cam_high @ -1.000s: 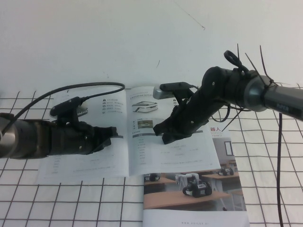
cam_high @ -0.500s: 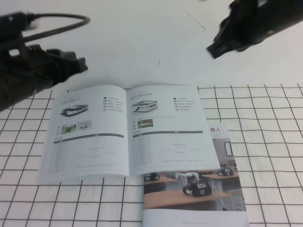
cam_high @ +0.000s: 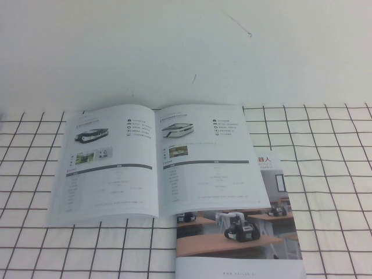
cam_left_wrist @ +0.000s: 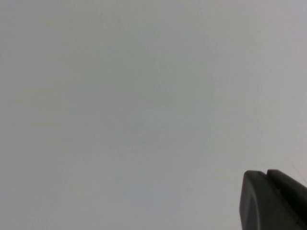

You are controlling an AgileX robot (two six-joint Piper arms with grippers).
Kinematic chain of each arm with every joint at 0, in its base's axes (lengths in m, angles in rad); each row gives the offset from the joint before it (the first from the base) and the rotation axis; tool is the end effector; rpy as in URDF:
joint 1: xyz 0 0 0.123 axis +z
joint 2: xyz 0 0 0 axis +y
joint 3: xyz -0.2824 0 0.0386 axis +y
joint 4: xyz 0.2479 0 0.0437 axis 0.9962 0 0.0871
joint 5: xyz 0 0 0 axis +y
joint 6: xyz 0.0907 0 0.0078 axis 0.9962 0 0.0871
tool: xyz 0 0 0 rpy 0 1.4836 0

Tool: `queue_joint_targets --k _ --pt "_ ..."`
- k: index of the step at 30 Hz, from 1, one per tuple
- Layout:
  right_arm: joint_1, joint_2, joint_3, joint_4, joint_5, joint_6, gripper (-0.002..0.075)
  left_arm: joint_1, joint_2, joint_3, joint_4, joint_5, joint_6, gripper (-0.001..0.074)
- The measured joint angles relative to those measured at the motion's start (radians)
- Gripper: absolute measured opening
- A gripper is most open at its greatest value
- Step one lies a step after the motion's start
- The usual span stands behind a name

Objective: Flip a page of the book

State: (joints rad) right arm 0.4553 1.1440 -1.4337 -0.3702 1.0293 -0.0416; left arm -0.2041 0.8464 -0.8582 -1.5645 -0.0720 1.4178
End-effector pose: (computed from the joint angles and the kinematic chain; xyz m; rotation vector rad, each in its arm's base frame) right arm 0.2043 0.0686 0.4583 -0.5684 2.0893 -0.2212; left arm 0.1771 -0.0301 0.4157 -0.0163 1.4757 -0.2320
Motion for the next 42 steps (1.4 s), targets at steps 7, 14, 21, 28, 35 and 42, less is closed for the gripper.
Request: queue_joint_targets --k 7,14,21,28,35,42 --pt "0.0 -0.365 0.451 -0.022 -0.188 0.158 0.0003 0.0 -0.192 0.181 0.0 -0.012 0.016 -0.0002" --pt "0.0 -0.712 0.867 -0.024 -0.32 0.223 0.0003 0.0 -0.346 0.341 0.0 -0.012 0.082 -0.0002" --pt "0.0 -0.94 1.055 -0.024 -0.341 0.411 0.0002 0.0 -0.39 0.39 0.0 -0.009 0.082 -0.0002" --pt "0.0 -1.0 1.104 -0.024 -0.344 0.454 0.0001 0.0 -0.39 0.39 0.0 -0.002 0.082 -0.0003" --pt "0.0 -1.0 1.109 -0.024 -0.344 0.454 0.0001 0.0 -0.39 0.415 0.0 -0.002 0.084 -0.0002" --pt "0.0 -1.0 1.109 -0.024 -0.344 0.454 0.0001 0.0 -0.392 0.435 -0.002 -0.002 0.084 -0.0002"
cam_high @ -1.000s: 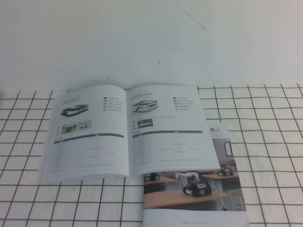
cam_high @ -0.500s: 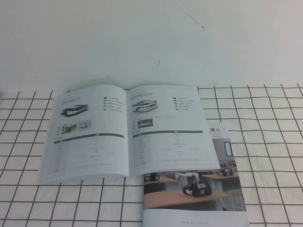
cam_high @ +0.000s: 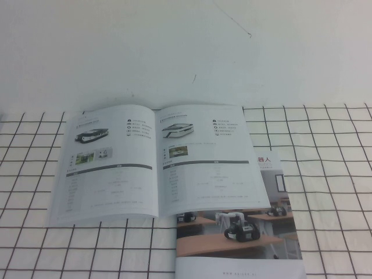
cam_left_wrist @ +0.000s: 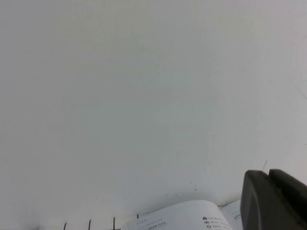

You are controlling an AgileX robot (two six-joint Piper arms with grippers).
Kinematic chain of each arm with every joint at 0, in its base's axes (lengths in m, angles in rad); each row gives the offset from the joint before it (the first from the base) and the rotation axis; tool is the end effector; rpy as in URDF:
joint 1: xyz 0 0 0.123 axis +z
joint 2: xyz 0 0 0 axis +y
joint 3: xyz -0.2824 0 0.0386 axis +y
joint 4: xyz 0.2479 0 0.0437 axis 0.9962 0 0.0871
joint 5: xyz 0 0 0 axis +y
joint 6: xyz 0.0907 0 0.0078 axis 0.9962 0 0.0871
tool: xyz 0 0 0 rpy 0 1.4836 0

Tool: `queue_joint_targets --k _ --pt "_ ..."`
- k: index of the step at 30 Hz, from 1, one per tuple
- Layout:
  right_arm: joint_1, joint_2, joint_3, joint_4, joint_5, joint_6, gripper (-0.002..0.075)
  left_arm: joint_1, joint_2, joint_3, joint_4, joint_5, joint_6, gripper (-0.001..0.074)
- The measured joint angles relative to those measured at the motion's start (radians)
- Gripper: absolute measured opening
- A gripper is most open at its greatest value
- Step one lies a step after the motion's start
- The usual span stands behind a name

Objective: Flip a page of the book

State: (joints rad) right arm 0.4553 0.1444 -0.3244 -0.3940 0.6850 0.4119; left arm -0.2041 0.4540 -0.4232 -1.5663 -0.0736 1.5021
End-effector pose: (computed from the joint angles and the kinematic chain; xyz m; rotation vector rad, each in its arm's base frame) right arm 0.0494 -0.0005 0.2564 -0.1822 1.9316 0.1304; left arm 0.1021 -0.0144 0.3227 0.0470 1.5156 -0.1592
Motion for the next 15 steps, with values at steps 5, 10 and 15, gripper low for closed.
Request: queue_joint_targets --k 5,10,15 --pt "-0.002 0.0 0.0 0.0 -0.002 0.0 0.0001 0.008 -0.069 0.004 0.0 0.012 0.0 -0.0003" --pt "-0.002 0.0 0.0 -0.002 -0.002 0.0 0.0001 0.011 -0.189 0.004 0.0 -0.012 0.011 -0.0003" --pt "-0.004 0.0 0.0 -0.002 -0.002 0.0 0.0001 0.055 -0.341 0.075 0.0 -0.051 0.108 -0.0002"
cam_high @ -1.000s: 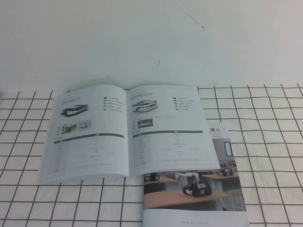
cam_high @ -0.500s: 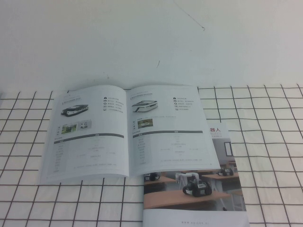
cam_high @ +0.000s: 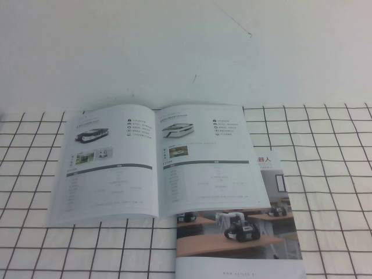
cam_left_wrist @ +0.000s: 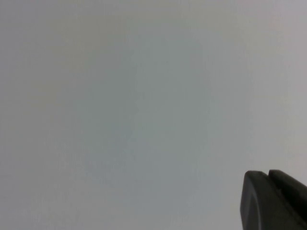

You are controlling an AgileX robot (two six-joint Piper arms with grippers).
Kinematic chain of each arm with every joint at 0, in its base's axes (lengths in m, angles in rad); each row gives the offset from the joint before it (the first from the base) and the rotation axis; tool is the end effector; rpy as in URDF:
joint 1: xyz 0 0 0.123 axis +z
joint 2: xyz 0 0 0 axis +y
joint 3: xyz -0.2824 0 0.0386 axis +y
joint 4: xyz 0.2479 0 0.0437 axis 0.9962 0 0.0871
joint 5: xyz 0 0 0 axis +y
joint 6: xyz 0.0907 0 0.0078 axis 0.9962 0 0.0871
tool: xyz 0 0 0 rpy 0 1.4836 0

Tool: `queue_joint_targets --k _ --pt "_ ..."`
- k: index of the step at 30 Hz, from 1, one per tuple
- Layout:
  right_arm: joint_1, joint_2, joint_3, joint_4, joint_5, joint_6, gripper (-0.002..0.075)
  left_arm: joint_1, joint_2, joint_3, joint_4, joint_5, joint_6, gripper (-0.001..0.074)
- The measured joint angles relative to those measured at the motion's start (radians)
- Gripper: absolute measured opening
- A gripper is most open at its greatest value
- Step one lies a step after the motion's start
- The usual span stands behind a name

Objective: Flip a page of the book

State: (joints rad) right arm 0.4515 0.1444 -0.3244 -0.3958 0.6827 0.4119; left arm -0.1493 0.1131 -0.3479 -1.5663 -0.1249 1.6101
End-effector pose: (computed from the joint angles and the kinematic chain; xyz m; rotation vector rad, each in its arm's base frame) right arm 0.0495 -0.0007 0.2566 -0.1795 1.9292 0.1270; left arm 0.0416 0.0051 0.3220 0.0124 1.2508 -0.0134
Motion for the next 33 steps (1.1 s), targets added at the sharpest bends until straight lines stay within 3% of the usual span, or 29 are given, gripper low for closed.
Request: queue_joint_targets --k 8,17,19,24,26,29,33 --pt "0.0 0.0 0.0 0.0 0.0 0.0 0.0001 0.084 -0.125 0.164 0.0 0.103 0.079 -0.0004" --pt "0.0 0.0 0.0 0.0 -0.001 0.0 0.0001 0.086 -0.126 0.238 0.005 0.103 0.031 -0.0004" --pt "0.0 0.0 0.0 0.0 -0.001 0.0 0.0001 0.086 -0.126 0.241 0.211 0.113 -0.156 -0.0004" --pt "0.0 0.0 0.0 0.0 -0.001 0.0 0.0001 0.086 -0.127 0.253 1.01 0.236 -1.063 -0.0004" --pt "0.0 0.0 0.0 0.0 -0.001 0.0 0.0001 0.086 -0.127 0.272 1.204 0.324 -1.346 -0.0004" --pt "0.0 0.0 0.0 0.0 -0.001 0.0 0.0001 0.086 -0.127 0.317 1.353 0.478 -1.559 -0.0004" --pt "0.0 0.0 0.0 0.0 -0.001 0.0 0.0001 0.086 -0.127 0.363 1.404 0.48 -1.621 -0.0004"
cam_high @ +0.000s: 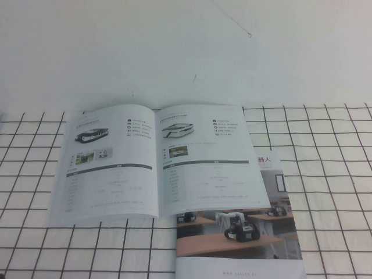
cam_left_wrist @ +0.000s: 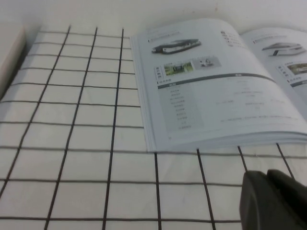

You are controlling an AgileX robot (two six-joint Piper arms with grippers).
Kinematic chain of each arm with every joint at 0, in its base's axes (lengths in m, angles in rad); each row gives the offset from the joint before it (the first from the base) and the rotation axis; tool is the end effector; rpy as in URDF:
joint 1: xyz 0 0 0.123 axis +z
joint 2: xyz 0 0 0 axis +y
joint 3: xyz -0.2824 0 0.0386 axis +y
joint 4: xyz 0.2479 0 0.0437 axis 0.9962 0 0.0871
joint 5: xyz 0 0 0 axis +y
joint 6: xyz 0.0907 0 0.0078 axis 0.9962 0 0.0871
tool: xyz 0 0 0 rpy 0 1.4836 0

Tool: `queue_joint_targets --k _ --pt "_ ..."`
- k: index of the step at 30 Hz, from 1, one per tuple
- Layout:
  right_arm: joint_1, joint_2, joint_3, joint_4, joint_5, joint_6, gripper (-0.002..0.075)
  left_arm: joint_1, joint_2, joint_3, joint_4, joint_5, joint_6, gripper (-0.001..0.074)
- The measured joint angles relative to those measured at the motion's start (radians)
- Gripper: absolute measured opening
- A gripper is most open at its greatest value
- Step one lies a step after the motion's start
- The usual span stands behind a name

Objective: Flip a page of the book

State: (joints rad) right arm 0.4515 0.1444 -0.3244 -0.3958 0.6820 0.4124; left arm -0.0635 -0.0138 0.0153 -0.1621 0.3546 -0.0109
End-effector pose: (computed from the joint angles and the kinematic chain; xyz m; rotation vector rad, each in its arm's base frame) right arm 0.0495 -0.0006 0.2567 -0.1792 1.9286 0.1276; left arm 0.0523 -0.0085 0.1771 -0.0521 1.8394 -0.2104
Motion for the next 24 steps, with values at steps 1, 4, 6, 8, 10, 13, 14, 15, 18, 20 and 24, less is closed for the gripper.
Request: queue_joint_targets --k 1,4,6,8,10,13,14,15,18,20,24 --pt "0.0 0.0 0.0 0.0 0.0 0.0 0.0001 0.0 0.0 0.003 0.004 -0.012 0.002 -0.0003" --pt "0.0 0.0 0.0 0.0 0.0 0.0 0.0001 0.0 -0.002 0.004 0.006 -0.019 0.011 -0.0004" --pt "0.0 0.0 0.0 0.0 0.0 0.002 0.0001 0.0 -0.002 0.004 0.008 -0.019 0.017 -0.0003" --pt "0.0 0.0 0.0 0.0 0.0 0.002 0.0001 0.0 -0.002 0.004 0.011 -0.017 0.017 -0.0003" --pt "0.0 0.0 0.0 0.0 0.0 0.002 0.0001 0.0 -0.002 0.004 0.012 -0.017 0.018 -0.0004" --pt "0.0 0.0 0.0 0.0 0.0 0.002 0.0001 0.0 -0.002 0.004 0.012 -0.017 0.019 -0.0004" --pt "0.0 0.0 0.0 0.0 0.0 0.002 0.0001 0.0 -0.002 0.004 0.012 -0.017 0.019 -0.0003" --pt "0.0 0.0 0.0 0.0 0.0 0.002 0.0001 0.0 -0.002 0.004 0.012 -0.017 0.019 -0.0003" --pt "0.0 0.0 0.0 0.0 0.0 0.002 0.0001 0.0 -0.002 0.004 0.012 -0.017 0.026 -0.0003" --pt "0.0 0.0 0.0 0.0 0.0 0.002 0.0001 0.0 -0.002 0.004 0.012 -0.017 0.028 -0.0003" --pt "0.0 0.0 0.0 0.0 0.0 0.002 0.0001 0.0 -0.002 0.004 0.012 -0.017 0.03 -0.0003"
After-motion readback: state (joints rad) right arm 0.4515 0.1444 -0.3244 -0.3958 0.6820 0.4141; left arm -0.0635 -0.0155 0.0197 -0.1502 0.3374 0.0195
